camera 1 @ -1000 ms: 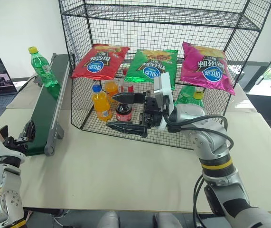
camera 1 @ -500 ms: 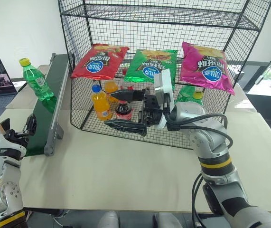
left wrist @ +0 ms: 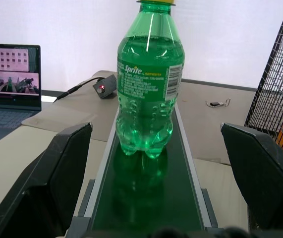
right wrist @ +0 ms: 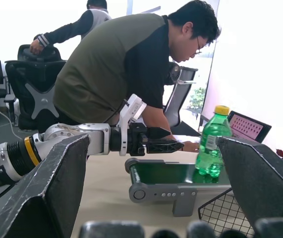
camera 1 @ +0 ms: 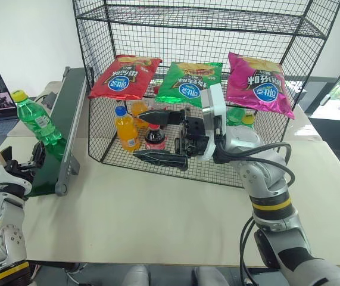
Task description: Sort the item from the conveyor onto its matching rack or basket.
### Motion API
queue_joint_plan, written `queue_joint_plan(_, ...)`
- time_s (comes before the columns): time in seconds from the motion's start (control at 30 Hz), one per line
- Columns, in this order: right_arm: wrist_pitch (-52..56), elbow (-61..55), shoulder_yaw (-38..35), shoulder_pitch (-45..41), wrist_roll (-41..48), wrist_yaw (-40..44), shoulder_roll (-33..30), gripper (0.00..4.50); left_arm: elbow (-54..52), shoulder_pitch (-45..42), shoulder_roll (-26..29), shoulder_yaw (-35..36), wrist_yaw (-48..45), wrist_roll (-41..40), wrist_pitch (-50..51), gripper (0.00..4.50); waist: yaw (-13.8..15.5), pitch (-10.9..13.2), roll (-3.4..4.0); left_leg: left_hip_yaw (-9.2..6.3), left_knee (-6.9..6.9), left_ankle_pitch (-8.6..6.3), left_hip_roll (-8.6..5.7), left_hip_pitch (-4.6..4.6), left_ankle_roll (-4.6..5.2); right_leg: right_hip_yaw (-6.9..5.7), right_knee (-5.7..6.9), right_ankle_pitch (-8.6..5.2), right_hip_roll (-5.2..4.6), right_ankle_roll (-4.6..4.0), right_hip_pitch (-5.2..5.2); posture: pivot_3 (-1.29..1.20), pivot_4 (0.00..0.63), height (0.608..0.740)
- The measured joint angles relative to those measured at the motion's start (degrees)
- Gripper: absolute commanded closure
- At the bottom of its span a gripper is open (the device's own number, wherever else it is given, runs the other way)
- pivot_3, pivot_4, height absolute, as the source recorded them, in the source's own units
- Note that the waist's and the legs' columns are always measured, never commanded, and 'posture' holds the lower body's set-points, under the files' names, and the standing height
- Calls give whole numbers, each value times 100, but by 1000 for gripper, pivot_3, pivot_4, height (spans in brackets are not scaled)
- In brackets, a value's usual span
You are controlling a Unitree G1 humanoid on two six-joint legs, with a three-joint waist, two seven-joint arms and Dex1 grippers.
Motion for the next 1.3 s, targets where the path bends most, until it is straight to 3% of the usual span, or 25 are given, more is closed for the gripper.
queue_joint_plan(0.4,-1,12,-18,-22,-3,-68,2,0,322,-169,197,-30,-85,0,10,101,-2,1,1,0,-3,0,0,0,0,0,-1,0,0,0,-2,0,150,738)
queue_joint_plan(0.57,-1,16,-28,-31,-3,-124,-7,0,392,-172,234,-45,-181,-21,34,1355,11,1,2,0,-4,0,-1,0,0,0,-1,0,-1,0,-2,0,150,738)
queue_joint_plan(0.73,9,-108,-32,75,-3,-295,-56,0,-37,95,196,-43,-231,-271,238,1355,42,2,0,0,-3,0,-3,-3,-1,-1,-4,0,-5,0,-1,0,150,738)
queue_joint_plan(0.9,46,-471,-55,636,-5,-545,-280,0,-624,227,241,-197,-360,-650,700,1355,36,4,-11,-1,-5,0,-3,-6,-1,-2,-8,0,-5,0,-2,0,150,738)
queue_joint_plan(1.1,104,-1309,-284,2334,-236,-1131,-935,0,-1807,355,1157,-788,-1265,-1752,1885,1355,12,19,-14,5,-9,-1,-6,-9,-2,4,-17,-2,-8,3,-3,0,150,738)
queue_joint_plan(1.3,108,-2044,-492,3367,-501,-1953,-1037,0,-1868,-231,1426,-1843,-1949,-2030,2306,1355,-42,25,-4,4,-10,0,9,-2,-1,8,-15,-31,10,41,-3,0,150,738)
